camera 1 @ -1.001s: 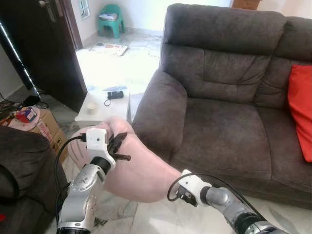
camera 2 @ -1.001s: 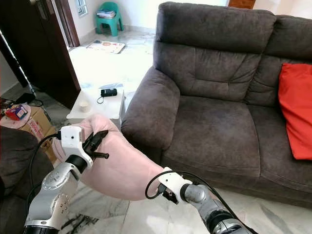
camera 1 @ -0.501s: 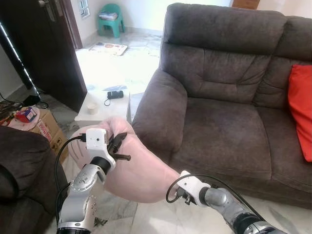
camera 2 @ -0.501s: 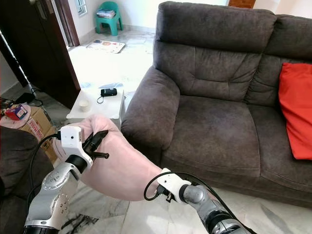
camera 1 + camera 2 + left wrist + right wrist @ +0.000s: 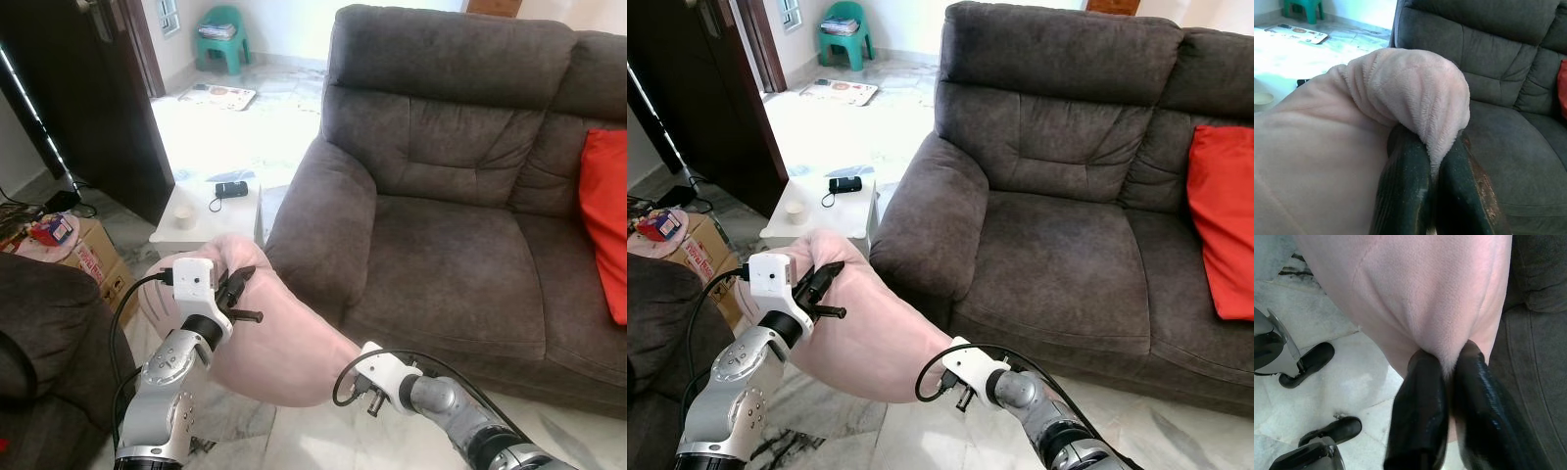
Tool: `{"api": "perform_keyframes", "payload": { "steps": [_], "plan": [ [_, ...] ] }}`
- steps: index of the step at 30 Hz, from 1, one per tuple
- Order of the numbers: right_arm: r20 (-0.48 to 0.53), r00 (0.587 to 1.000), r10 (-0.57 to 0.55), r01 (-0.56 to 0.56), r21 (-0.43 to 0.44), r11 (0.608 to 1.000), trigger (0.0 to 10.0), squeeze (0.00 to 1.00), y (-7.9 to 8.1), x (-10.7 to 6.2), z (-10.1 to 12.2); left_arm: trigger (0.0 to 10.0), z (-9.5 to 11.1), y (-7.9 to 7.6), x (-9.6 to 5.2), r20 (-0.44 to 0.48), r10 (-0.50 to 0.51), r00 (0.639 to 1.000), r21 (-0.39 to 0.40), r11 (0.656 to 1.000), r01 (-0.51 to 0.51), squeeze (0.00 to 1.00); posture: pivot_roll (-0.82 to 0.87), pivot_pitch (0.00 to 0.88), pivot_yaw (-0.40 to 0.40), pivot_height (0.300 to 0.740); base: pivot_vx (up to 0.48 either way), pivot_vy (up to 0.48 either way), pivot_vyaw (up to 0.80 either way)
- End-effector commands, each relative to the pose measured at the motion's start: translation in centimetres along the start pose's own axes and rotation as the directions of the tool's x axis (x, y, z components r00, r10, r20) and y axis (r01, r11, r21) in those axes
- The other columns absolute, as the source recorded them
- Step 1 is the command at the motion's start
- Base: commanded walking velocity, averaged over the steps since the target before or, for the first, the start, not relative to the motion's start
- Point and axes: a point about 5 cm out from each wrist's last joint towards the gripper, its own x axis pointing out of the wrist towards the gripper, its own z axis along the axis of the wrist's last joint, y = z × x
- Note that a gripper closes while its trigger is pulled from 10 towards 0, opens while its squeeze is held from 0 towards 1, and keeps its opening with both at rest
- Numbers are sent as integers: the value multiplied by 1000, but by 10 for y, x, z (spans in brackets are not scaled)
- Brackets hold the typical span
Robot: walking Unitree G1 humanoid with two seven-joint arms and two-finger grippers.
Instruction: Move the pillow to the sofa from floor
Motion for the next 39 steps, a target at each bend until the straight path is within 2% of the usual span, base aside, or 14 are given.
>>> {"api": "perform_keyframes", "payload": {
  "steps": [1, 10, 11, 12, 13, 14, 15, 17, 22, 24, 28, 32, 35, 39],
  "plan": [
    [10, 1000, -10, 10, -5, 1000, 0, 0, -5, 0, 4, 10000, 28, -7, 4, 124, -40, 991, 8, 999, 40, 0, 118, 22, -14, 734, 0, 0, 0],
    [33, 996, -87, 86, 17, 996, 0, 0, -19, -3, 10, 10000, 15, -2, 2, 73, -6, 997, 32, 999, 4, 0, 115, 23, -14, 734, 0, 0, 0],
    [46, 988, -150, 146, 72, 987, 0, 0, -27, -4, 13, 10000, 8, 2, 0, 45, 28, 999, 65, 997, -31, 0, 113, 24, -15, 734, 0, 0, 0],
    [50, 982, -180, 174, 103, 979, 1686, 0, -30, -5, 15, 10000, 6, 4, -1, 37, 43, 998, 74, 996, -46, 0, 113, 24, -15, 734, 0, 0, 0],
    [69, 960, -270, 255, 172, 952, 8275, 0, -40, -7, 19, 10000, 2, 9, -2, 28, 83, 996, 89, 992, -85, 0, 113, 24, -15, 734, 0, 0, 0],
    [69, 960, -270, 255, 172, 952, 8275, 0, -40, -7, 19, 10000, 2, 9, -2, 28, 83, 996, 89, 992, -85, 0, 113, 24, -15, 734, 0, 0, 0],
    [91, 938, -334, 308, 219, 926, 10000, 0, -48, -10, 24, 10000, 0, 11, -3, 22, 105, 994, 105, 989, -106, 0, 112, 26, -16, 734, 0, 0, 0],
    [112, 915, -387, 345, 279, 896, 10000, 0, -54, -13, 27, 10000, -3, 14, -4, 15, 126, 992, 109, 986, -127, 0, 110, 26, -18, 734, 0, 0, 0],
    [219, 799, -560, 406, 492, 770, 10000, 0, -73, -27, 45, 10000, -15, 15, -6, -19, 157, 987, 148, 977, -153, 0, 99, 26, -19, 734, 0, 0, 0],
    [219, 799, -560, 406, 492, 770, 10000, 0, -73, -27, 45, 10000, -15, 15, -6, -19, 157, 987, 148, 977, -153, 0, 99, 26, -19, 734, 0, 0, 0],
    [313, 681, -662, 368, 635, 679, 10000, 0, -77, -46, 64, 10000, -17, 9, -1, 25, 181, 983, 166, 969, -182, 0, 91, 19, -22, 734, 0, 0, 0],
    [416, 620, -665, 291, 666, 687, 10000, 0, -67, -53, 79, 10000, -2, 7, 1, 138, 210, 968, 184, 955, -234, 0, 88, 14, -22, 734, 0, 0, 0],
    [427, 622, -656, 268, 670, 692, 10000, 0, -56, -51, 77, 10000, 10, 7, 0, 193, 200, 961, 251, 936, -246, 0, 96, 9, -24, 734, 0, 0, 0],
    [428, 613, -664, 264, 682, 682, 10000, 0, -49, -52, 71, 10000, 19, 11, -1, 239, 213, 947, 252, 928, -273, 0, 102, 6, -24, 734, 0, 0, 0]
  ]
}}
